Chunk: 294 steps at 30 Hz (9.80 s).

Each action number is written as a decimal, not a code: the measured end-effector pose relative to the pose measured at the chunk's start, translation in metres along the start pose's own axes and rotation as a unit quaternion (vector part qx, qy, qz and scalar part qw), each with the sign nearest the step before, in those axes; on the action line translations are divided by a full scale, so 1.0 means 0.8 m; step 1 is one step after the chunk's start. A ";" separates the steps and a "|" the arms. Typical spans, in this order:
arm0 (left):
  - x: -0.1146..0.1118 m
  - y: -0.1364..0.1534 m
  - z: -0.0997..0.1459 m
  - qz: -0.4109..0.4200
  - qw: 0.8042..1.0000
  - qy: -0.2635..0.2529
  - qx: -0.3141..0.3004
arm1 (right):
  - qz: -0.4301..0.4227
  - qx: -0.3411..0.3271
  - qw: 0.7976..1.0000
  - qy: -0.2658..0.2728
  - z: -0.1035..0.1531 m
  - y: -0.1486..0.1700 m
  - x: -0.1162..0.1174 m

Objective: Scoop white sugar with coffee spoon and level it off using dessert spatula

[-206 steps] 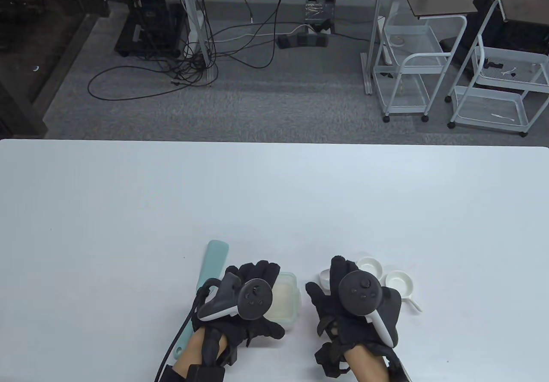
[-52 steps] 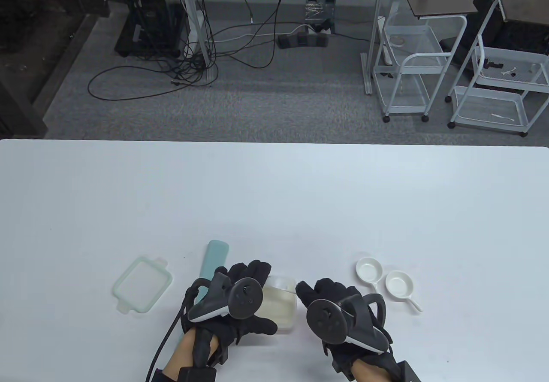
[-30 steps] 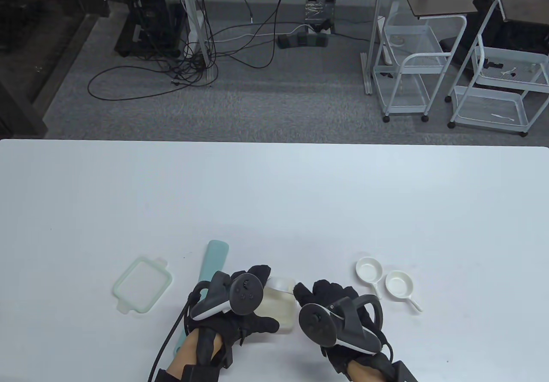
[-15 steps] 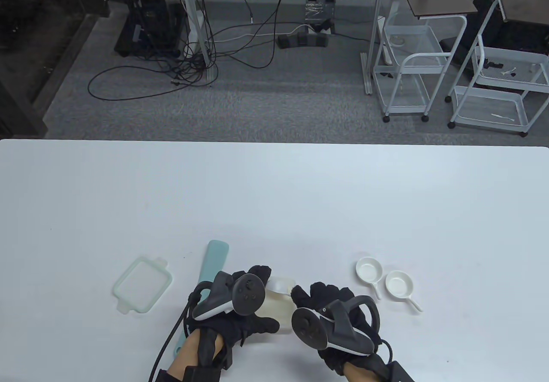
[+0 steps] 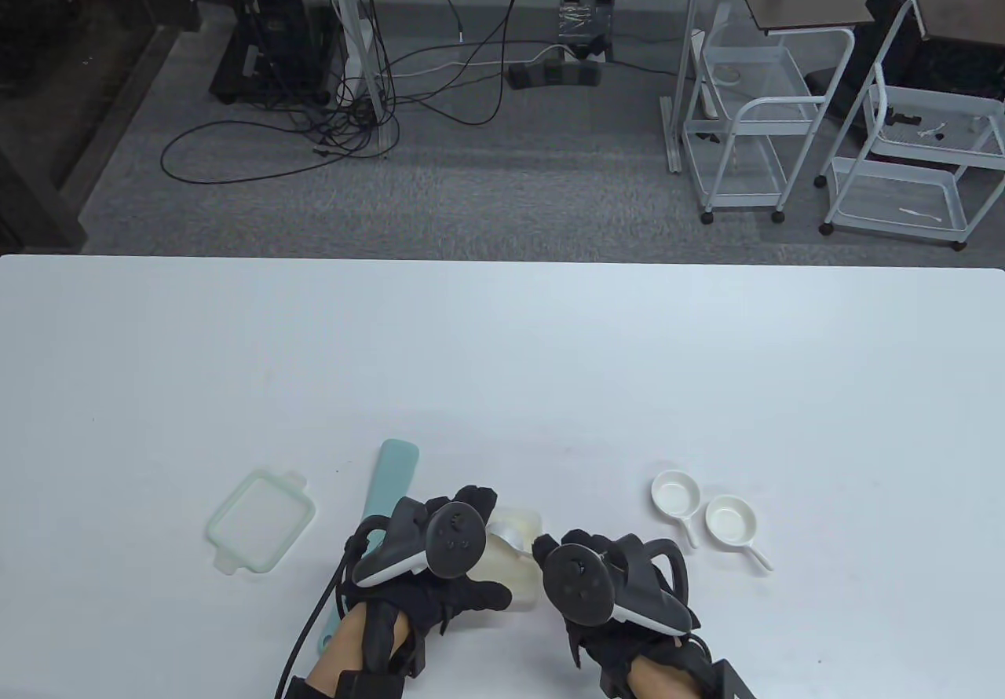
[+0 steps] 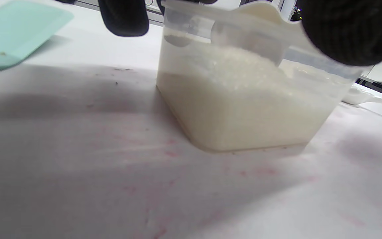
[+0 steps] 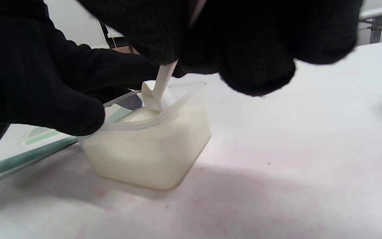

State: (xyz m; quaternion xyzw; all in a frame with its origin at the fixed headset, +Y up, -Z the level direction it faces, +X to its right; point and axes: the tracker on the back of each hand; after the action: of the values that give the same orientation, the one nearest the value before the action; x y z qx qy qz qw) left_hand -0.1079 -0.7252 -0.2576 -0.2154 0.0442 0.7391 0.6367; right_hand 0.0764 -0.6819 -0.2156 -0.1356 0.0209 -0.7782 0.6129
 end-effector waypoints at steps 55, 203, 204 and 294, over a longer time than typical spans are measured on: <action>0.052 0.094 0.027 0.007 0.965 -0.028 0.260 | -0.331 0.077 0.938 -0.067 -0.006 0.065 -0.016; 0.048 0.004 0.047 -0.083 0.970 0.080 0.214 | -0.419 0.083 0.887 -0.176 -0.007 0.090 -0.009; 0.051 0.004 0.050 -0.070 0.974 0.077 0.203 | -0.419 0.083 0.887 -0.177 -0.008 0.090 -0.009; 0.051 0.025 0.040 0.008 0.982 -0.134 0.135 | -0.554 0.274 0.786 0.019 0.074 0.271 -0.072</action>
State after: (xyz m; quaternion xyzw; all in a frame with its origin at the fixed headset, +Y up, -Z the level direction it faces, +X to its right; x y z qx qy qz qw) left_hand -0.1396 -0.6804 -0.2484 -0.0256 0.0594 0.7534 0.6543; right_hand 0.3082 -0.6726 -0.2125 0.0648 -0.2604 -0.9593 0.0875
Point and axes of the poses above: the tracker on the back of each hand, its own y axis roughly to the little-finger side, its own z axis roughly from the fingertips to the wrist, x = y × z, and after that the axes turned 13 degrees about x, right-handed
